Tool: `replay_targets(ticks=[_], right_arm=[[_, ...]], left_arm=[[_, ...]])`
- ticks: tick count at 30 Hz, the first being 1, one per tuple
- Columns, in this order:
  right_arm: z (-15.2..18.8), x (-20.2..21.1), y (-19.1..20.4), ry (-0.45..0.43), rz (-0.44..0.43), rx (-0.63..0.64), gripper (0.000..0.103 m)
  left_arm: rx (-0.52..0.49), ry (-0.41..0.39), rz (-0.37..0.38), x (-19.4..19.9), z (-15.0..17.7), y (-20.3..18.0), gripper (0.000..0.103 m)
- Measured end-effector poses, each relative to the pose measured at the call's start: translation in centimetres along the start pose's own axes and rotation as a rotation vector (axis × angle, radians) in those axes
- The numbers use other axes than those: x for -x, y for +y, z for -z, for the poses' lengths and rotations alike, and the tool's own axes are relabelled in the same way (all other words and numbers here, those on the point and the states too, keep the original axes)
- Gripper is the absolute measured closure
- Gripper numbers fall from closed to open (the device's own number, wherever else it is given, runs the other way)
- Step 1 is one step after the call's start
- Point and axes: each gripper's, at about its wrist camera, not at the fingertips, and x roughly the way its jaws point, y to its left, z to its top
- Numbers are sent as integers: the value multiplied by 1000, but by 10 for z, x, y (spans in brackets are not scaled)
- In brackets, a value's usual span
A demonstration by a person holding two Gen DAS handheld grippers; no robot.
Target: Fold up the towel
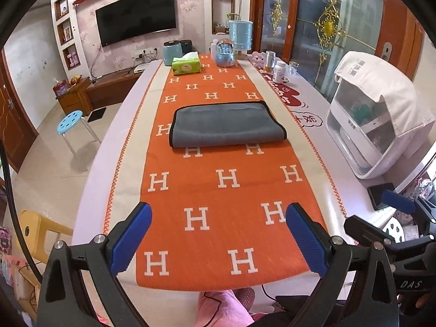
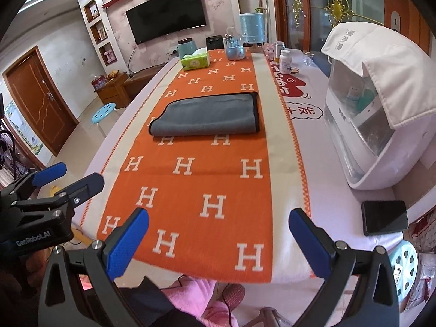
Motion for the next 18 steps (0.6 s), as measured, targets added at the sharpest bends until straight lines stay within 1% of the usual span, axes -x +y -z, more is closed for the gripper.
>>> replay_targets(ticks=[6, 11, 15, 18], right_arm=[[-1, 20, 4, 15, -14, -11, 0], [-2, 40, 12, -5, -10, -22, 0], [1, 51, 14, -37, 13, -22, 0], [1, 52, 12, -53, 26, -38, 0]], left_arm=[[31, -27, -2, 26, -2, -4, 5], [75, -54, -9, 45, -3, -4, 5], [82, -66, -54, 50, 2, -5, 5], [94, -68, -69, 49, 2, -3, 5]])
